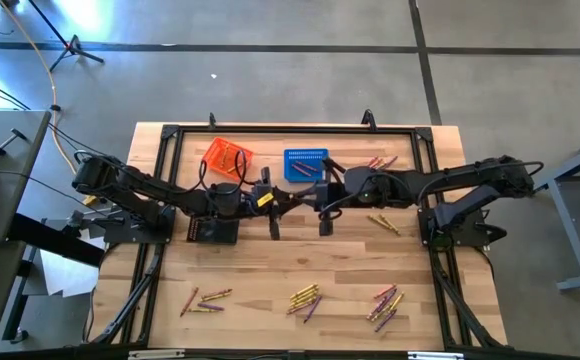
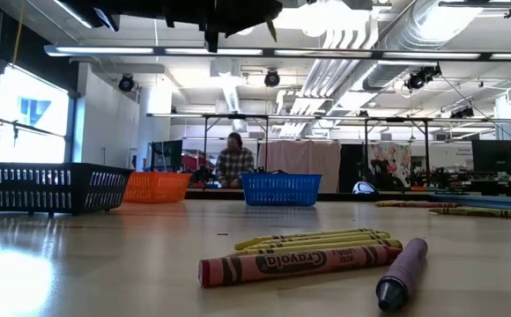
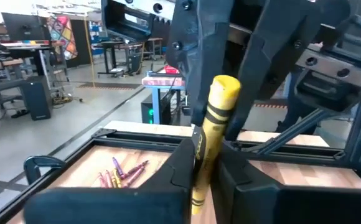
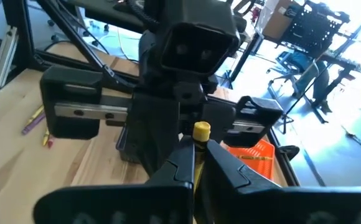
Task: Sort crayons
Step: Put the yellow crayon into the orange bin
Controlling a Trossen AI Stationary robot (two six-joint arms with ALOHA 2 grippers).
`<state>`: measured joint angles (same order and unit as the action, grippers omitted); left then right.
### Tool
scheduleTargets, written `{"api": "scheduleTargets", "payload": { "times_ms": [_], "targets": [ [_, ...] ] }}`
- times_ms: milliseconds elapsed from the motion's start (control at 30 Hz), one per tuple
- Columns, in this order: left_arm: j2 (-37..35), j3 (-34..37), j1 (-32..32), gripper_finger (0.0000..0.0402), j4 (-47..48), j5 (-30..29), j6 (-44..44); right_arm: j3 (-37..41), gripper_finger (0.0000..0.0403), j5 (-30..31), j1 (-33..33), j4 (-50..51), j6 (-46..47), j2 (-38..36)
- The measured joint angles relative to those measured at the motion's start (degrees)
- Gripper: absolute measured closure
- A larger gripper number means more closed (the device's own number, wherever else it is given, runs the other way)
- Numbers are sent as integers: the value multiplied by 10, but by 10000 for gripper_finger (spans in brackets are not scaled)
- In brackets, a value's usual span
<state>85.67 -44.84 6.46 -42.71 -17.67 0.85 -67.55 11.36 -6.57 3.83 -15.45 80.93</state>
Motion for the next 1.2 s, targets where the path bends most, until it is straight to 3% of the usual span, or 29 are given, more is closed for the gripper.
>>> {"api": "scheduleTargets", "payload": {
  "times_ms": [400, 533, 667, 733, 933, 1100, 1200],
  "targets": [
    [0, 0, 4, 396, 48, -123, 7, -2, 268, 63, -1, 57, 30, -34],
    [-17, -1, -12, 396, 168, -241, 9, -2, 235, 62, -6, 159, 111, -69],
    [-40, -1, -56, 396, 336, -380, -26, -2, 228, 56, -12, 309, 245, -94],
    [-49, 0, -99, 395, 420, -406, -71, -2, 230, 56, -17, 374, 296, -98],
    [-45, 0, -242, 384, 565, -310, -223, 11, 243, 86, -45, 448, 383, -94],
    [-26, 0, -335, 369, 595, -178, -242, 33, 249, 93, -59, 449, 387, -94],
    [-18, 0, -362, 362, 592, -129, -237, 39, 249, 93, -60, 448, 396, -94]
  ]
}}
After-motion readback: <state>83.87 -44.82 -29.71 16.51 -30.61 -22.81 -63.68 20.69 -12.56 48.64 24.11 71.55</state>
